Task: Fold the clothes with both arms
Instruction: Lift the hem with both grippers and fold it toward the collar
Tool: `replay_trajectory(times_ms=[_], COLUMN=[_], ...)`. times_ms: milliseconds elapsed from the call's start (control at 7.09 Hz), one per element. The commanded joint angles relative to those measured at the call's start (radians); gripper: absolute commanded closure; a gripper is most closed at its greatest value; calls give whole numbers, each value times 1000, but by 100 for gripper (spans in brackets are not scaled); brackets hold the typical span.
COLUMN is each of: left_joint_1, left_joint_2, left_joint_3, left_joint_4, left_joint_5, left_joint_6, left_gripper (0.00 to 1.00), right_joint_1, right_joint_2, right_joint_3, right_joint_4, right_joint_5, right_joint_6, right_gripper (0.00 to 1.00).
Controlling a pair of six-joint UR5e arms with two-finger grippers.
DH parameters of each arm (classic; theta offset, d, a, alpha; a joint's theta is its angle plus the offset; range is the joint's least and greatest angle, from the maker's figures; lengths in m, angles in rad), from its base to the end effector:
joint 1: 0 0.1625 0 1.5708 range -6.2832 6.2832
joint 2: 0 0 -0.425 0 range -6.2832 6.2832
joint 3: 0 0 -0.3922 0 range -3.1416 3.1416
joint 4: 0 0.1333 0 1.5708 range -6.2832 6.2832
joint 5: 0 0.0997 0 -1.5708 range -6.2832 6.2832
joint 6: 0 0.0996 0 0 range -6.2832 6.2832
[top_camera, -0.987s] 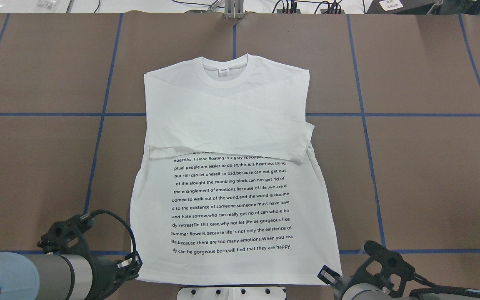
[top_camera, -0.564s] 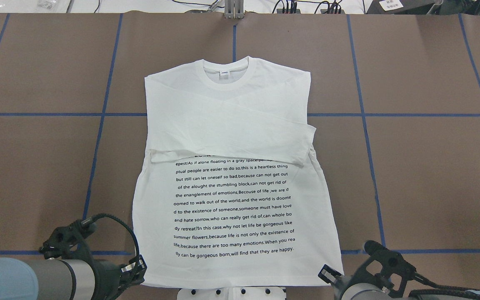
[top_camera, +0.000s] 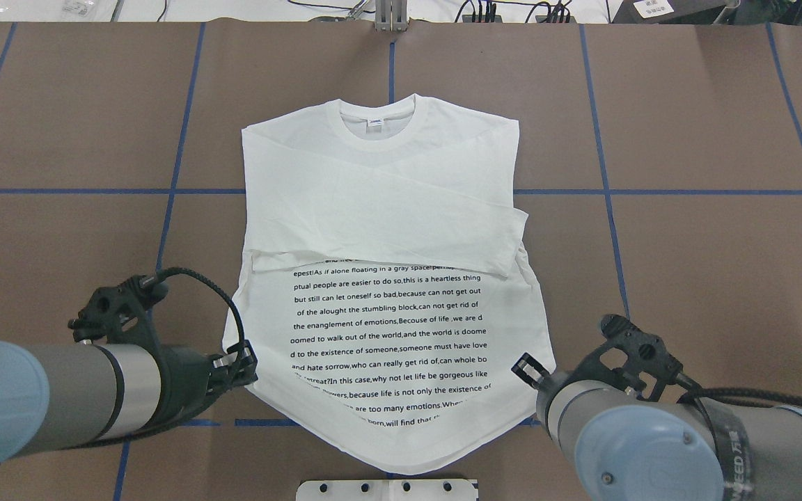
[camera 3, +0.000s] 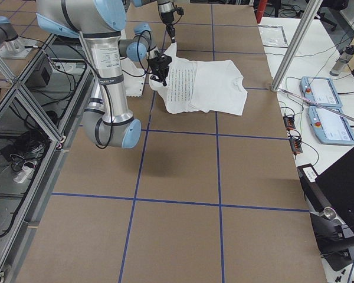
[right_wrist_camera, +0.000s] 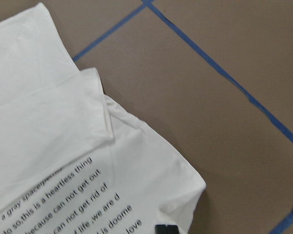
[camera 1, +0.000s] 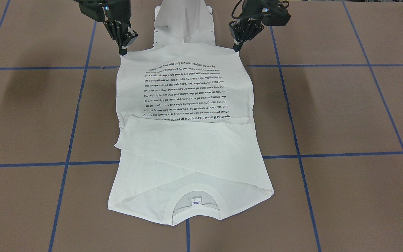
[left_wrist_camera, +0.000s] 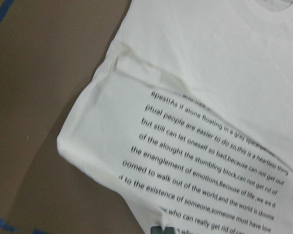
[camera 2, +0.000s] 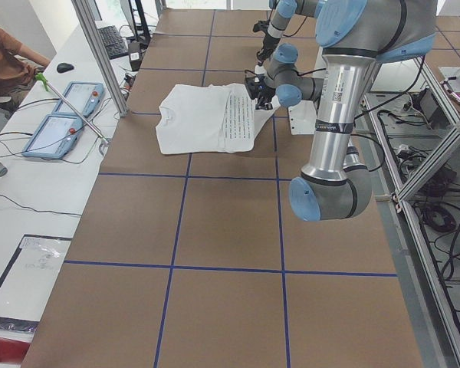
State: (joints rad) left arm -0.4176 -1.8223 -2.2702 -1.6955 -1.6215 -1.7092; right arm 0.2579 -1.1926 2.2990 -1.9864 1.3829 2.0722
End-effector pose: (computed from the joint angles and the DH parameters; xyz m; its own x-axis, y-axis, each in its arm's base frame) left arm 0.3762 -0.3072 0.2144 0.3800 -0.3193 -0.8681 0.4207 0.8955 -0.1452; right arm -0.4174 -0.2672 0.2187 0.4778 0.6144 0.6279 -0.6788 0.7119 -0.1800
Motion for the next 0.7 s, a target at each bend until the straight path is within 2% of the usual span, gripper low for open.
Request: replay_trajectory(times_ms=[0, 141, 282, 423, 564], left_joint_1=[-198, -264, -297, -335, -367], left_joint_2=[-89, -98, -115, -168, -236], left_joint_3=[208, 310, 413, 507, 612], left_joint_4=[-48, -147, -249, -304, -332], left_joint_5=[-3, -3, -3, -1, -1], left_joint_6=[210, 265, 278, 299, 319], left_gripper=[100, 100, 100, 100, 100], right_joint_1=[206, 289, 355, 413, 467], right_joint_2=[79, 108, 120, 175, 250], right_joint_3=[-178, -267, -382, -535, -655], right_joint_4=[12, 62, 195, 295, 314], right_joint_5=[49, 68, 103, 114, 145], right_joint_6=[-258, -341, -372, -412, -463], right_gripper=[100, 100, 100, 100, 100])
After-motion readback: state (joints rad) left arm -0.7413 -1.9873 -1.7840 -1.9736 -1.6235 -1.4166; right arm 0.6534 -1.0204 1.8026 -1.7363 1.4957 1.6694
